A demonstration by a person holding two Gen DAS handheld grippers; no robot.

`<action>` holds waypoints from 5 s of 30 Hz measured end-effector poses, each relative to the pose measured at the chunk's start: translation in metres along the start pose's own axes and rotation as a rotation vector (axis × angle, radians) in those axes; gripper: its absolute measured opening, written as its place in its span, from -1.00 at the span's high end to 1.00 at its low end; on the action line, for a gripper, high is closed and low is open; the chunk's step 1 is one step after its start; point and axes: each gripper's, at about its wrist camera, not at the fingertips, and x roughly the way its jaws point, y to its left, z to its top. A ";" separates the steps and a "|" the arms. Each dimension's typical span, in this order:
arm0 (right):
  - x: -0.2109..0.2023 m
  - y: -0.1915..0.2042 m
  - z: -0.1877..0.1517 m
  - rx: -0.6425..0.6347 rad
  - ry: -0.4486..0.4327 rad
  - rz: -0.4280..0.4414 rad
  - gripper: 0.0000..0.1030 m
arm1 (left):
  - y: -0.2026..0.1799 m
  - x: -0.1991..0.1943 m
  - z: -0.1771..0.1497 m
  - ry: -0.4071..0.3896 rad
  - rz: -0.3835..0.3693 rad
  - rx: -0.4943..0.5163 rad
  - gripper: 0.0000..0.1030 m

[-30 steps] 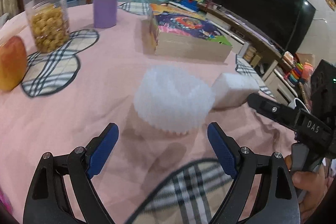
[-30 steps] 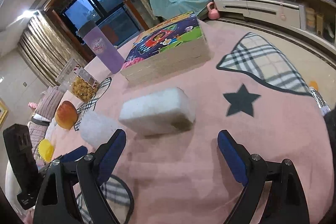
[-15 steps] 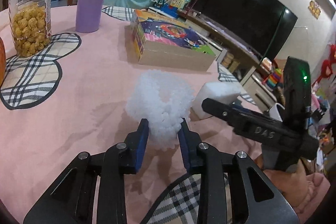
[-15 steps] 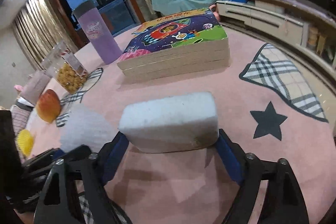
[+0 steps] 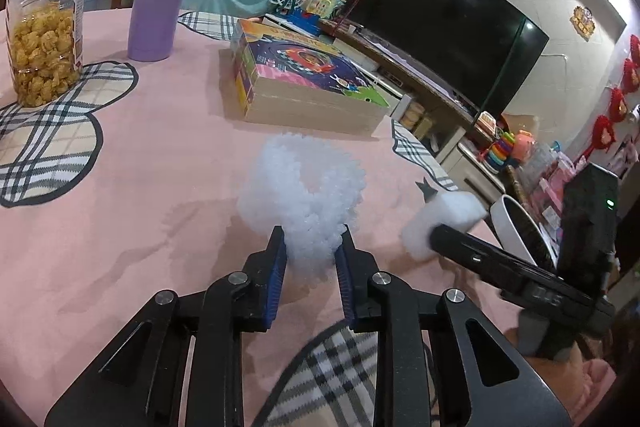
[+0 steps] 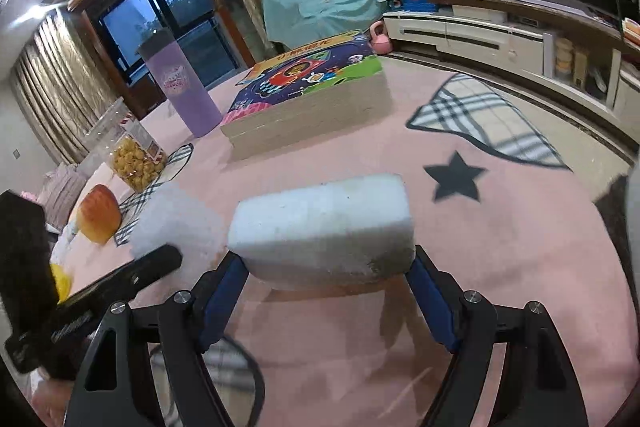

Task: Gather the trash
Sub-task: 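Grasp the white mesh sleeve with the left gripper while the right grasps the white sponge, then carry the mesh sleeve and sponge from the table over the bin, then open both grippers to drop the mesh sleeve and sponge into the bin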

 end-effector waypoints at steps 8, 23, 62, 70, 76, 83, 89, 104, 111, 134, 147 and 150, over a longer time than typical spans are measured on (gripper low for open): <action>-0.046 -0.016 -0.015 0.012 -0.026 0.031 -0.56 | -0.024 -0.024 -0.032 0.019 0.034 0.005 0.57; -0.097 -0.054 -0.048 0.052 -0.050 0.076 -0.57 | -0.107 -0.034 -0.072 0.065 0.054 0.091 0.57; -0.182 -0.132 -0.057 0.120 -0.164 -0.014 -0.57 | -0.237 -0.010 -0.080 0.105 -0.036 0.296 0.57; -0.192 -0.156 -0.052 0.143 -0.184 -0.048 -0.57 | -0.265 0.002 -0.074 0.108 -0.063 0.342 0.57; -0.193 -0.169 -0.047 0.149 -0.180 -0.063 -0.57 | -0.281 0.012 -0.070 0.116 -0.076 0.366 0.57; -0.194 -0.182 -0.040 0.146 -0.168 -0.067 -0.58 | -0.295 0.022 -0.066 0.122 -0.083 0.390 0.57; -0.193 -0.190 -0.035 0.146 -0.163 -0.072 -0.58 | -0.307 0.032 -0.061 0.130 -0.087 0.404 0.57; -0.191 -0.204 -0.020 0.119 -0.131 -0.102 -0.60 | -0.330 0.053 -0.048 0.142 -0.090 0.448 0.57; -0.188 -0.208 -0.016 0.110 -0.113 -0.106 -0.60 | -0.334 0.065 -0.043 0.157 -0.091 0.447 0.57; -0.173 -0.219 -0.003 0.090 -0.059 -0.113 -0.61 | -0.341 0.089 -0.040 0.202 -0.064 0.463 0.53; -0.166 -0.219 0.000 0.079 -0.026 -0.102 -0.77 | -0.346 0.090 -0.038 0.195 -0.046 0.466 -0.06; -0.167 -0.219 -0.002 0.083 -0.027 -0.104 -0.80 | -0.344 0.089 -0.038 0.192 -0.042 0.460 -0.17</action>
